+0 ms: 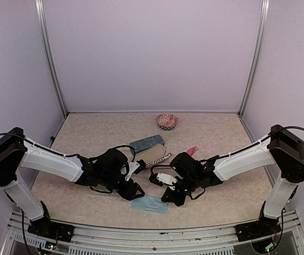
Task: Organize the sunglasses
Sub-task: Pick up the folded cleaning cloth from the center of the board.
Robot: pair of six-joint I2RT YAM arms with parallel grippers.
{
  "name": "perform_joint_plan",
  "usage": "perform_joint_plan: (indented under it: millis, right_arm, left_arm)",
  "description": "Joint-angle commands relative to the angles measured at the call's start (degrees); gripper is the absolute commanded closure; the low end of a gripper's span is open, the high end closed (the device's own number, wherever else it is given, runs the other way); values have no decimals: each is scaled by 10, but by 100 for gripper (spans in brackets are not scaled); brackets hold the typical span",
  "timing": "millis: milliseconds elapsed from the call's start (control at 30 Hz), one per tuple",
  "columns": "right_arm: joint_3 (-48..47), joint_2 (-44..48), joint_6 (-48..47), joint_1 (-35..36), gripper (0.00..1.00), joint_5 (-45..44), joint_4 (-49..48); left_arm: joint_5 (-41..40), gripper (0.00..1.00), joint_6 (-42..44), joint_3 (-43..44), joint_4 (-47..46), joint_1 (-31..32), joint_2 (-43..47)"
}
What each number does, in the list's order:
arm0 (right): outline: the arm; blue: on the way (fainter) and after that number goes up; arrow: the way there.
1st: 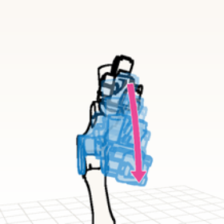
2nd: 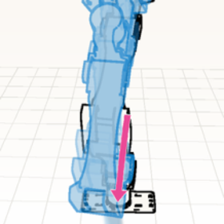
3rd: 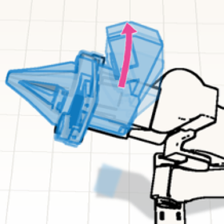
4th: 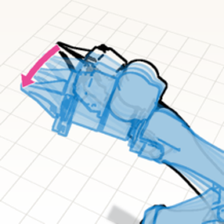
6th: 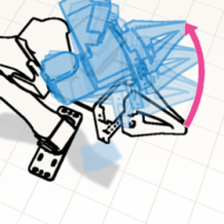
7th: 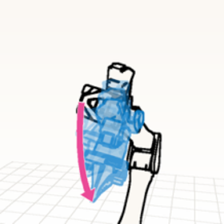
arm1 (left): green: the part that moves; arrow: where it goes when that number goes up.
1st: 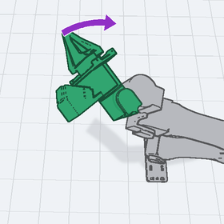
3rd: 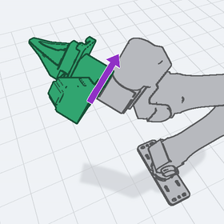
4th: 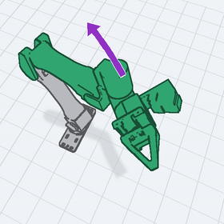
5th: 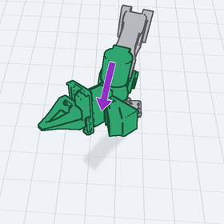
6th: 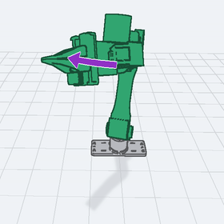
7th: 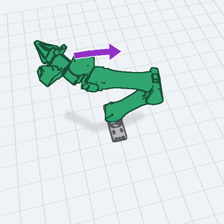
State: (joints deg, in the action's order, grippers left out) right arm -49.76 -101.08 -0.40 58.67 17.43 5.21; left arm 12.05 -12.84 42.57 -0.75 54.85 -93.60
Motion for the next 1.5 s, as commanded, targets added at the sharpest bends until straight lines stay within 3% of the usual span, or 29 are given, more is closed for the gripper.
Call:
perform_joint_plan:
  millis: [0, 367, 700, 1167, 1467]
  right_arm:
    - [12, -1, -4, -5, 100, 5, 11]
    - [9, -5, -8, -5, 100, 3, 8]
    - [-3, -12, -12, -5, 100, 0, 12]
    - [-22, -25, -17, -5, 100, -10, 16]
    - [-42, 3, -25, -24, 100, -59, 28]
  left_arm:
    - [4, 44, 28, 21, 8, 3, -24]
    - [50, 58, 29, 12, 8, 3, -49]
    - [41, 67, 12, -14, 8, 4, -21]
    - [16, 100, 6, -17, -1, 4, -10]
    - [21, 100, -5, -24, -21, 1, 39]
